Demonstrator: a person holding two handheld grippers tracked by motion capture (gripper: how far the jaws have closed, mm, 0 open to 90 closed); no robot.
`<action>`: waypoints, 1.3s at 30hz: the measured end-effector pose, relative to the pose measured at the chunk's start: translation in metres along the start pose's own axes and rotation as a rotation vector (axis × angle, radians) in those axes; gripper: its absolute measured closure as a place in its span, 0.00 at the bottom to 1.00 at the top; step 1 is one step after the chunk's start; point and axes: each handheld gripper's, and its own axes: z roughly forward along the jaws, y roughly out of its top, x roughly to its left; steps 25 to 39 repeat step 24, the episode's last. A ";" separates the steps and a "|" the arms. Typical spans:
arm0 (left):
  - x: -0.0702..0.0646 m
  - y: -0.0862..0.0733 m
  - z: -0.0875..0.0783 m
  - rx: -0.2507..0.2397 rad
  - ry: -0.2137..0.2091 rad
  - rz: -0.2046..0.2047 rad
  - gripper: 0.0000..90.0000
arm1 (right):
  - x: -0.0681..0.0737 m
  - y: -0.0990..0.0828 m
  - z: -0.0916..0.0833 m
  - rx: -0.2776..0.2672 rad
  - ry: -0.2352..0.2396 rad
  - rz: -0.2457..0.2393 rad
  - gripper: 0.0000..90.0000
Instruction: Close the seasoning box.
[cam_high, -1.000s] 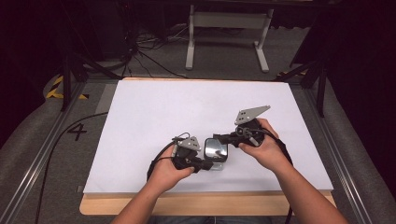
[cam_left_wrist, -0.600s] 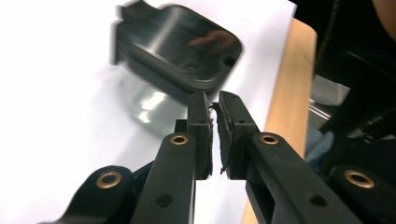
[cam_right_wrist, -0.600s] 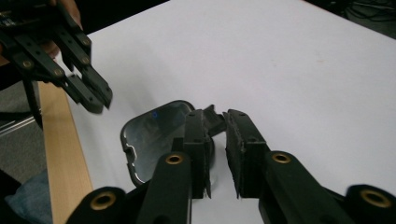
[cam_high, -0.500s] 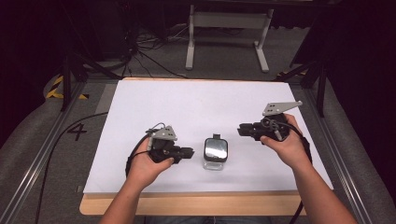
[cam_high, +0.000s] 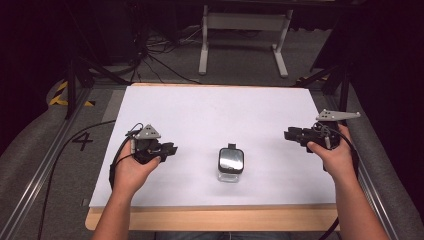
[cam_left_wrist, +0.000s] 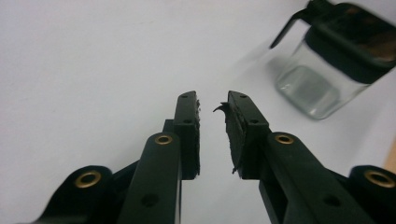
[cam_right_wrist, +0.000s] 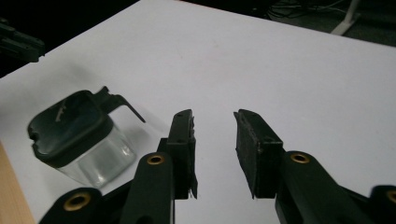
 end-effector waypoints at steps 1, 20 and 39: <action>0.004 -0.002 0.001 0.002 0.002 -0.012 0.81 | -0.005 -0.005 0.000 0.001 -0.011 0.011 0.74; 0.054 -0.039 0.012 -0.049 0.109 -0.168 0.59 | -0.053 -0.071 0.029 0.102 -0.234 0.087 0.55; 0.053 -0.038 0.011 -0.065 0.102 -0.178 0.55 | -0.049 -0.070 0.031 0.090 -0.238 0.087 0.52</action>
